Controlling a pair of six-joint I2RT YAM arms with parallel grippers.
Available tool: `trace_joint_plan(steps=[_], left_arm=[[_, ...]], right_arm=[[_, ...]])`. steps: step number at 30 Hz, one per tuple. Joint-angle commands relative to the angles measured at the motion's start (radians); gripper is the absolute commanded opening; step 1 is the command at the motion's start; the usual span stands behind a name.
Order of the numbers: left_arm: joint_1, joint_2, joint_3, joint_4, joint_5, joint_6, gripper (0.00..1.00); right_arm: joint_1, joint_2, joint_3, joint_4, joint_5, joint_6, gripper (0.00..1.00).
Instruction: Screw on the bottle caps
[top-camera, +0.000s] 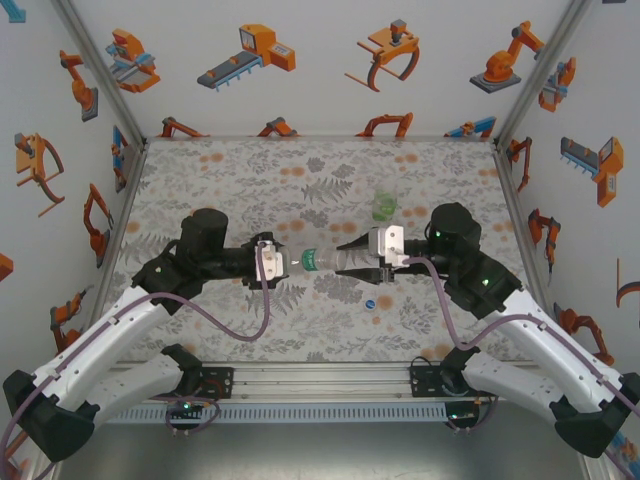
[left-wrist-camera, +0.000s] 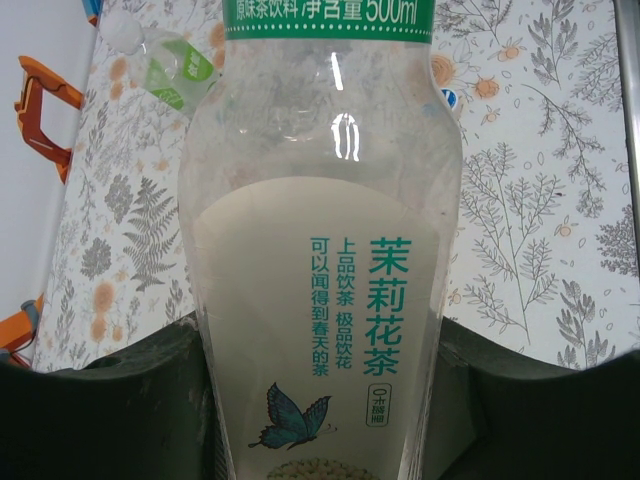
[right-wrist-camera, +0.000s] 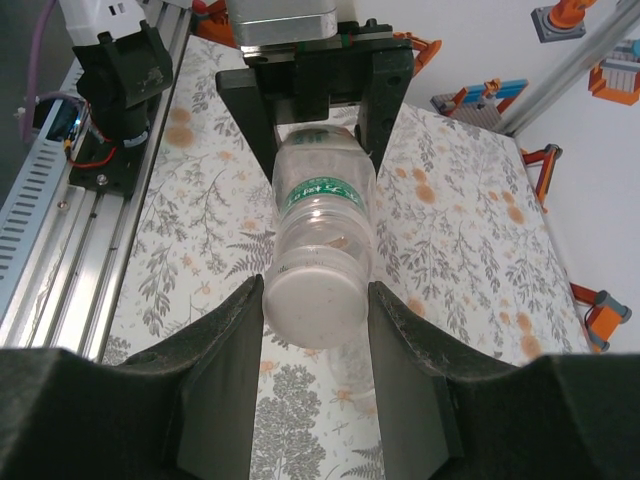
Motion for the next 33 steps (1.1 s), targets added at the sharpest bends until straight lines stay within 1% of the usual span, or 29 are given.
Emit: trace_joint_plan(steps=[1, 11, 20, 33], left_arm=[[-0.005, 0.003, 0.036, -0.004, 0.012, 0.0, 0.0], [-0.009, 0.01, 0.038, -0.008, 0.012, 0.0, 0.0], [-0.015, 0.012, 0.039, -0.014, 0.009, 0.003, 0.0], [-0.02, 0.015, 0.043, -0.021, 0.011, 0.005, 0.0]], right_arm=[[0.011, 0.008, 0.04, 0.016, -0.001, -0.023, 0.08], [0.033, 0.022, 0.057, 0.02, 0.016, -0.024, 0.08], [0.041, 0.039, 0.093, -0.068, 0.017, -0.079, 0.06], [0.049, 0.069, 0.137, -0.122, 0.011, -0.125, 0.05]])
